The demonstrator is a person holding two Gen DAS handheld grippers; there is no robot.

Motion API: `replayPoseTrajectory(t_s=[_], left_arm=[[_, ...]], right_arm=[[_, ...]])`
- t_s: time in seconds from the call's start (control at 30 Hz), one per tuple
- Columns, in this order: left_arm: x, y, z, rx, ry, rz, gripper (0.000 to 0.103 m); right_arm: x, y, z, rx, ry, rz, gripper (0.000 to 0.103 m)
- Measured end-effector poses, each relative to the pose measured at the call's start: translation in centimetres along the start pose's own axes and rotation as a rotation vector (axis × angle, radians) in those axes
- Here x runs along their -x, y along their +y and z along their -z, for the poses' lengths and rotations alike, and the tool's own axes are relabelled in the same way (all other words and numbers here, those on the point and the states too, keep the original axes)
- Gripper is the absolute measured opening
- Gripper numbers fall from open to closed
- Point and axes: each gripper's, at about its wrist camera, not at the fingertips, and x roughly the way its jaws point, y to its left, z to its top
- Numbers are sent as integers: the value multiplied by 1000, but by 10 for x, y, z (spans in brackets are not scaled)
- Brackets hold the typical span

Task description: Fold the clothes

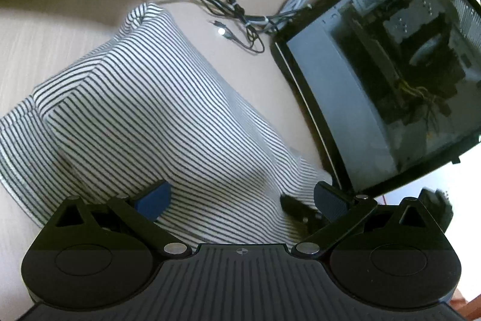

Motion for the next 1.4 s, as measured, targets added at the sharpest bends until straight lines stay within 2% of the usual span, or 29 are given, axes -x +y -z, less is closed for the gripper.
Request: replayPoseTrajectory(t_s=[0.13, 0.33, 0.47, 0.67, 0.73, 0.87, 0.9, 0.97, 1.07, 1.13, 1.2, 1.33, 1.4], left_arm=[[0, 0, 0, -23, 1, -5, 103], [4, 1, 0, -91, -27, -63, 103], [5, 6, -5, -129, -38, -82, 103], [2, 11, -7, -215, -53, -58, 103], [3, 12, -4, -234, -61, -49, 103], [16, 9, 2, -161, -87, -83, 103], [22, 6, 4, -135, -101, -87, 103], [37, -4, 13, -121, -134, -71, 103], [56, -14, 29, -67, -191, -32, 103], [57, -13, 38, -7, -202, 0, 103], [49, -10, 43, 23, -197, -44, 103], [30, -2, 59, 60, -201, -125, 103], [30, -2, 64, 81, -210, -147, 103]], right_arm=[[5, -6, 7, -74, 19, -33, 103], [18, 19, 21, -82, 52, -95, 103], [27, 35, 33, -67, 51, -105, 103], [36, 47, 45, -80, 50, -89, 103], [34, 48, 38, -77, 88, -85, 103], [31, 41, 15, -85, 220, -88, 103], [36, 39, 11, -77, 211, -77, 103], [52, 36, 7, -49, 127, -68, 103], [64, 33, 0, -5, 24, -163, 103], [60, 37, -1, 24, 7, -246, 103], [50, 47, 4, 85, 4, -283, 103], [33, 75, 22, 309, -4, -254, 103], [31, 81, 26, 365, -9, -238, 103]])
